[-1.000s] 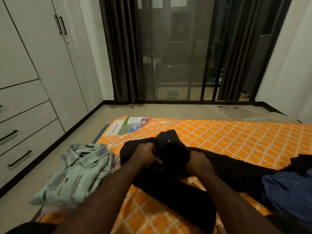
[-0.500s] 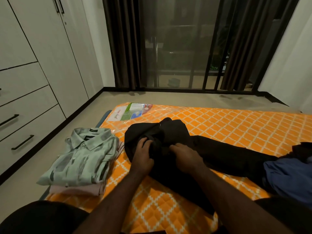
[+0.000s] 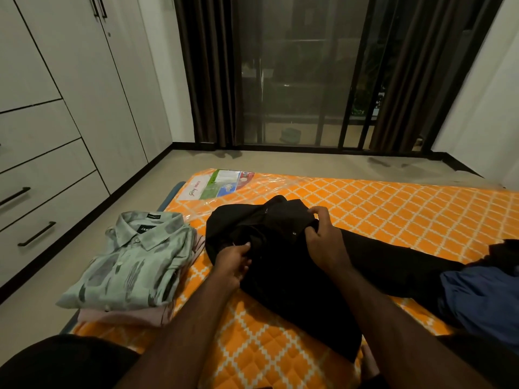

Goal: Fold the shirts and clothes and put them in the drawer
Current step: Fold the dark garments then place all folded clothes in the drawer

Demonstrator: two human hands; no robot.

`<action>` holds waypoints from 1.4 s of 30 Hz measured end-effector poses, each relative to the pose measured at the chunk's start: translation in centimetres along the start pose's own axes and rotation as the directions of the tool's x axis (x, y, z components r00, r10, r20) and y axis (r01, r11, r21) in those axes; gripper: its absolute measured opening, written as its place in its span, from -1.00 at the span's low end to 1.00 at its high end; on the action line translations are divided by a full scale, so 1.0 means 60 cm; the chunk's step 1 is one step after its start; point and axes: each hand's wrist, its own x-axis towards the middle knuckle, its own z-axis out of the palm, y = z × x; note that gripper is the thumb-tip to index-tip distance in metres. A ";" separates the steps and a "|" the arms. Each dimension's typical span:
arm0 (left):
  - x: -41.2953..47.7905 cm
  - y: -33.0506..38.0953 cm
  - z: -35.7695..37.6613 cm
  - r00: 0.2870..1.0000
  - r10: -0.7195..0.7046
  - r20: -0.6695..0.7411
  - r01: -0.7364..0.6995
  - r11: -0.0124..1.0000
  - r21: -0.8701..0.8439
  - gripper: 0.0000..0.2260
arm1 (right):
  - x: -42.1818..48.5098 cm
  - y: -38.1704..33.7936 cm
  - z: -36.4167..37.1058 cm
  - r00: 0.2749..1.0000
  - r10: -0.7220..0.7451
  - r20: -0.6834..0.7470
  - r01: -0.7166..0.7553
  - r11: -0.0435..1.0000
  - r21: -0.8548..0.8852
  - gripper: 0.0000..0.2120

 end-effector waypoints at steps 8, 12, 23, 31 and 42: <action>0.004 -0.013 -0.007 0.990 0.142 0.014 -0.141 0.949 0.282 -0.76 | 0.002 0.005 -0.003 0.964 -0.223 0.143 0.265 0.818 -0.511 -0.72; 0.017 -0.021 -0.014 0.907 0.416 -0.061 -0.305 0.751 0.586 -0.69 | 0.005 -0.005 -0.005 0.990 -0.143 0.003 0.141 0.974 -0.176 -0.53; -0.030 0.019 0.013 0.734 0.580 -0.353 -0.431 0.800 0.419 -0.77 | 0.014 0.000 -0.018 0.992 -0.078 -0.098 0.072 0.995 -0.064 -0.83; -0.087 0.044 0.023 0.520 0.850 -0.086 -0.842 0.527 0.117 -0.83 | 0.017 -0.001 -0.017 0.970 -0.231 -0.071 0.215 0.958 -0.190 -0.78; 0.028 0.001 -0.028 0.984 0.054 -0.172 -0.124 0.895 -0.429 -0.42 | 0.010 -0.002 -0.006 0.955 -0.264 0.138 0.295 0.906 -0.303 -0.68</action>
